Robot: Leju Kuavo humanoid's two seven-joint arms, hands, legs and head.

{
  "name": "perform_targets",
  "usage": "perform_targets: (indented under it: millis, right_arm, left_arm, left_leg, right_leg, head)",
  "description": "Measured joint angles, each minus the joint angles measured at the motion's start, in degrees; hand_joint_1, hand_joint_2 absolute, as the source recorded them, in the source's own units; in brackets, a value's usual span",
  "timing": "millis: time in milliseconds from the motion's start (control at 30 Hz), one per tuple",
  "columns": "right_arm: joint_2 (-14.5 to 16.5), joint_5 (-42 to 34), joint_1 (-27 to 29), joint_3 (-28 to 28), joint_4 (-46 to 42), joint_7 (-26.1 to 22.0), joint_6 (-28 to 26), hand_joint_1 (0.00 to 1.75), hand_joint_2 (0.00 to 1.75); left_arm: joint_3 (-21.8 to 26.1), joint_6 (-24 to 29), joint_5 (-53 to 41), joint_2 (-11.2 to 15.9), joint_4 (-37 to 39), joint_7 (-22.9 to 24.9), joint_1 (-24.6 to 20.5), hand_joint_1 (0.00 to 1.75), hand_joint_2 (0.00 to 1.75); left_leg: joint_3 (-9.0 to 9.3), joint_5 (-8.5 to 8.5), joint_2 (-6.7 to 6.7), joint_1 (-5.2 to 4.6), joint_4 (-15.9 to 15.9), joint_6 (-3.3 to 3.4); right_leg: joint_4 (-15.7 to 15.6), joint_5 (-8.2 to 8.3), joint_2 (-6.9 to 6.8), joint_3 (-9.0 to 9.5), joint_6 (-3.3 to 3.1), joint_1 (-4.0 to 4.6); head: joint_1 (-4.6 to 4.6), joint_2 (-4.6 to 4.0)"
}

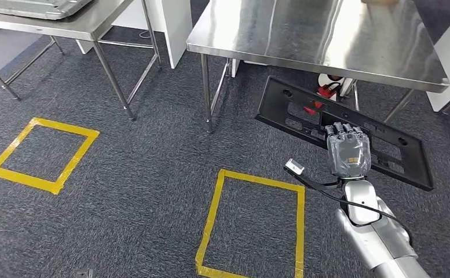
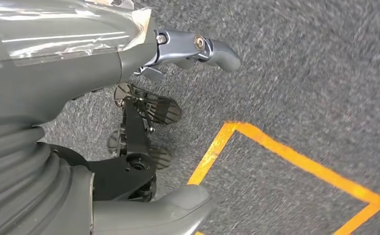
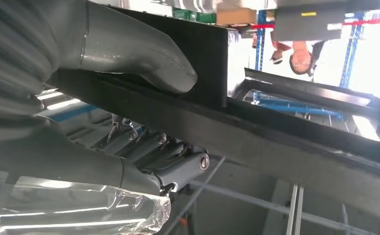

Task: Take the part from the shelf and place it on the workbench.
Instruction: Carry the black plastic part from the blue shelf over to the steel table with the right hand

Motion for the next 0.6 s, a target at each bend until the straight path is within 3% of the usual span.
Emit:
perform_targets:
  millis: [33,67,133,167,233,300,400,500,533,600]
  right_arm:
    - [0.34,-0.03,0.16,-0.70,0.10,-1.38,-0.02,1.75,1.75]
    - [0.72,0.00,0.30,-1.52,0.24,-2.61,0.01,1.75,1.75]
    - [1.27,0.14,0.32,-2.95,0.49,-3.68,0.11,1.75,1.75]
    - [1.40,0.17,0.16,-3.37,0.62,-3.67,0.17,1.75,1.75]
    - [1.49,0.18,-0.18,-3.71,0.86,-3.39,0.28,1.75,1.75]
    - [1.62,0.17,-0.46,-3.75,1.14,-3.11,0.38,1.75,1.75]
    - [1.94,0.18,-1.55,-3.60,1.90,-2.71,0.55,1.75,1.75]
    - [2.19,0.20,-3.43,-3.52,3.32,-2.80,0.60,1.75,1.75]
    - [2.21,0.20,-4.10,-3.49,3.98,-2.85,0.60,1.75,1.75]
    - [2.21,0.20,-5.12,-3.43,5.25,-2.92,0.61,1.75,1.75]
  left_arm:
    - [-0.01,-0.07,-0.04,-0.02,0.00,-0.01,-0.02,0.00,1.75]
    - [-0.02,-0.21,-0.10,-0.07,0.00,-0.05,-0.08,0.00,1.75]
    - [-0.04,-0.69,-0.21,-0.14,-0.01,-0.26,-0.28,0.00,1.75]
    - [-0.04,-0.95,-0.25,-0.11,-0.02,-0.38,-0.41,0.00,1.75]
    - [-0.03,-1.25,-0.28,0.04,-0.04,-0.51,-0.57,0.00,1.75]
    - [-0.02,-1.37,-0.28,0.13,-0.04,-0.55,-0.61,0.00,1.75]
    - [-0.04,-1.50,-0.31,0.36,-0.07,-0.59,-0.67,0.00,1.75]
    - [-0.05,-1.62,-0.33,0.32,-0.14,-0.60,-0.92,0.00,1.75]
    - [-0.04,-1.65,-0.33,0.24,-0.15,-0.58,-1.04,0.00,1.75]
    - [-0.04,-1.65,-0.33,0.09,-0.15,-0.51,-1.22,0.00,1.75]
  left_leg:
    - [-0.01,-0.05,0.57,0.03,0.02,-0.05]
    - [-0.01,-0.12,1.11,0.09,0.06,-0.16]
    - [0.03,-0.36,1.83,0.24,0.28,-0.59]
    - [-0.02,-0.55,2.06,0.19,0.47,-0.93]
    - [-0.09,-0.89,2.23,-0.07,0.84,-1.37]
    - [-0.12,-0.86,2.25,-0.15,0.95,-0.87]
    - [0.14,-0.73,2.24,0.00,0.52,-0.42]
    - [3.77,1.61,2.38,0.25,-5.74,0.87]
    - [5.10,2.48,2.49,0.59,-7.86,1.20]
    - [5.95,2.79,2.68,1.20,-8.89,0.60]
  right_leg:
    - [1.43,-0.23,-0.23,-0.64,0.40,-0.19]
    - [0.52,0.38,-0.44,-0.03,0.99,-0.42]
    - [-6.93,3.03,-1.19,4.18,2.22,-1.04]
    - [-10.63,4.10,-1.58,6.41,2.49,-1.05]
    - [-14.25,4.99,-1.89,8.55,2.16,-1.11]
    - [-14.33,5.11,-1.61,8.62,1.65,-1.14]
    - [-15.12,5.46,-1.53,8.89,1.84,-1.79]
    - [-15.90,5.82,-1.37,9.21,1.63,-1.60]
    - [-14.16,5.17,-1.26,8.35,1.45,-1.46]
    - [-7.96,2.99,-1.03,5.13,1.51,-1.64]
  head:
    - [0.01,0.00]
    - [0.03,0.00]
    - [0.04,0.00]
    - [0.12,0.00]
    - [0.15,0.00]
    - [-0.09,0.00]
    - [-0.34,0.00]
    - [-0.69,0.00]
    - [-0.72,0.00]
    - [-0.62,0.00]
